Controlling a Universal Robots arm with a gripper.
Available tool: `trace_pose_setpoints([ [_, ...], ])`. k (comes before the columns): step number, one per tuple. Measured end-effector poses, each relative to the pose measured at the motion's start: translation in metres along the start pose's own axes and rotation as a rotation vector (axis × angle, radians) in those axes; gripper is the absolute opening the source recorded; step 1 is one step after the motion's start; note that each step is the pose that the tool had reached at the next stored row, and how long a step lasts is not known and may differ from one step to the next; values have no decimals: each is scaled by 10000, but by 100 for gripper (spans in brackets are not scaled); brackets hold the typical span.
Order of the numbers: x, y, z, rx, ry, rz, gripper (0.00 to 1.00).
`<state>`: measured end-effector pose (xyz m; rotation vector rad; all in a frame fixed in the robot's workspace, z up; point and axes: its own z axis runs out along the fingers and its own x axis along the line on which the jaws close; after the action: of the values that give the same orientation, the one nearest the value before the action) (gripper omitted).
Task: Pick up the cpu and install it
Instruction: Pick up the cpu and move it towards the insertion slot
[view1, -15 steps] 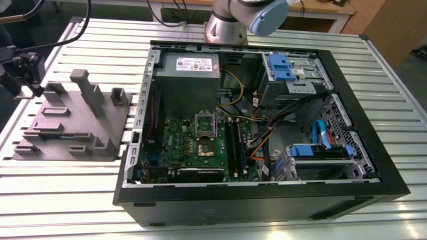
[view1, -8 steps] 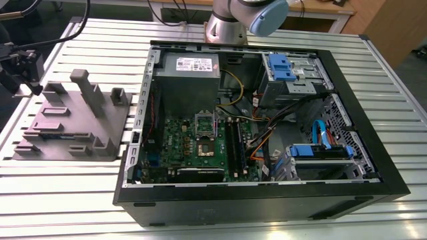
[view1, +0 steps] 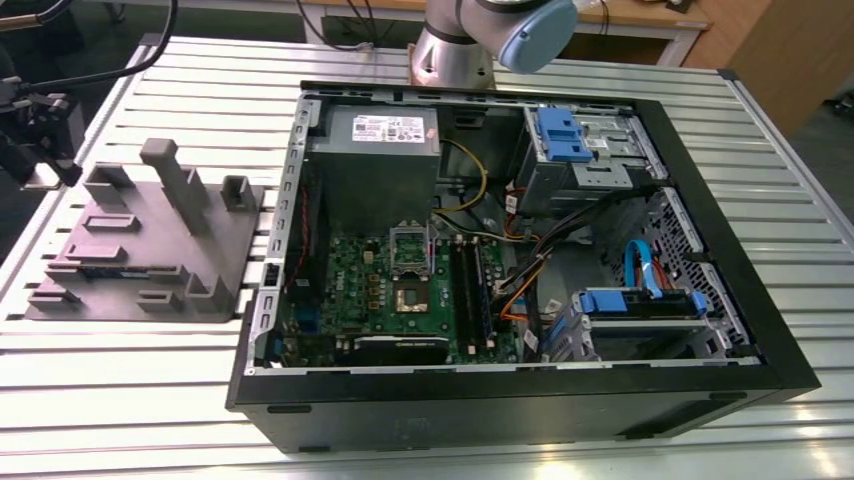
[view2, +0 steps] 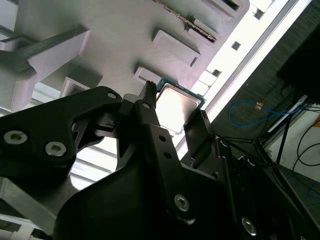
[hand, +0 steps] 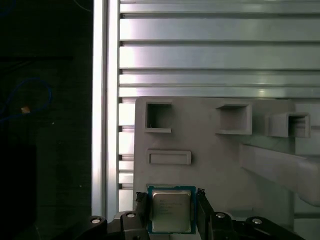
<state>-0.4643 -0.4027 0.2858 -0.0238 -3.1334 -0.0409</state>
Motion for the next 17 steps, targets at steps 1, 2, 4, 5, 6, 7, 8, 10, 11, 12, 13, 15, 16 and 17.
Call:
trace_pose_setpoints([
  [1, 0, 0, -8, -1, -1, 0, 47],
  [2, 0, 1, -17, 0, 0, 1, 47],
  [4, 0, 1, -34, 0, 0, 0, 47],
  [5, 0, 1, -41, 0, 0, 0, 47],
  [6, 1, 1, -48, 0, 0, 1, 47],
  [7, 0, 2, -59, -1, 0, 0, 47],
  [8, 1, 2, -71, 0, 0, 1, 47],
  [10, 1, 2, -94, -1, -1, 0, 47],
  [11, 1, 3, -107, -1, -1, 1, 47],
  [12, 1, 3, -120, 0, 0, 1, 47],
  [13, 1, 4, -133, 0, -1, 0, 47],
  [15, 1, 4, -147, -1, -2, 0, 47],
  [16, 1, 4, -147, -2, -3, 0, 47],
  [17, 1, 4, -147, -2, -4, 0, 47],
])
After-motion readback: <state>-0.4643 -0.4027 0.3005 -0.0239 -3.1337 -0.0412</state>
